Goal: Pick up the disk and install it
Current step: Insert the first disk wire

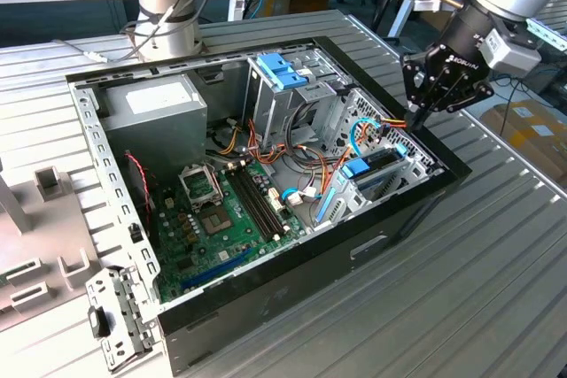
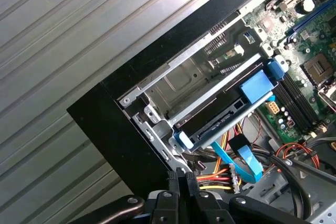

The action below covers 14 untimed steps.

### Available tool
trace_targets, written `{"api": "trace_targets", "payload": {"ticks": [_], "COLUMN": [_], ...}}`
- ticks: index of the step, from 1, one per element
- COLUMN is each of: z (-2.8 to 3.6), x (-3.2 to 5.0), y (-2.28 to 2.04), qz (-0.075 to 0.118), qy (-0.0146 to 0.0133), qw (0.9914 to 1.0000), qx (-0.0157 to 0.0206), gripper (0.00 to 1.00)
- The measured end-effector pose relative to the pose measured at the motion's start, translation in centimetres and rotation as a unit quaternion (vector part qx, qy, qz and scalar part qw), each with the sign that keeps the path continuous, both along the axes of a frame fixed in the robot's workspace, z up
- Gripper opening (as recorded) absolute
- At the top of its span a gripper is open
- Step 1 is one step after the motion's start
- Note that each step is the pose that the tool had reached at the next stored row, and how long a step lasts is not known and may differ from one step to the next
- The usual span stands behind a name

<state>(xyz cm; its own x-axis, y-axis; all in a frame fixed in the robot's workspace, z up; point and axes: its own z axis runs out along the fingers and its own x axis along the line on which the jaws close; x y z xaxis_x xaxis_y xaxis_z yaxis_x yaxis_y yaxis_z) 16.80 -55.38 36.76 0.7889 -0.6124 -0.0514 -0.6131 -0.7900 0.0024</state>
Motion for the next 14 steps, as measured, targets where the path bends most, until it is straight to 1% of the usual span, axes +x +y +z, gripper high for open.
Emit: {"api": "trace_targets", "payload": {"ticks": [5, 6, 9, 12, 14], "z": [-0.01, 0.00, 0.00, 0.00, -0.01], "x": [-0.60, -0.77, -1.26, -1.81, -1.86], "y": [-0.40, -0.69, -1.17, -1.42, -1.43], "qz": [0.000, 0.000, 0.000, 0.000, 0.000], "qy": [0.0000, 0.0000, 0.0000, 0.0000, 0.0000], "qw": [1.00000, 1.00000, 1.00000, 1.00000, 1.00000], "qx": [0.0007, 0.0009, 0.0011, 0.0013, 0.0013], "gripper": [0.17, 0.17, 0.17, 0.17, 0.17]}}
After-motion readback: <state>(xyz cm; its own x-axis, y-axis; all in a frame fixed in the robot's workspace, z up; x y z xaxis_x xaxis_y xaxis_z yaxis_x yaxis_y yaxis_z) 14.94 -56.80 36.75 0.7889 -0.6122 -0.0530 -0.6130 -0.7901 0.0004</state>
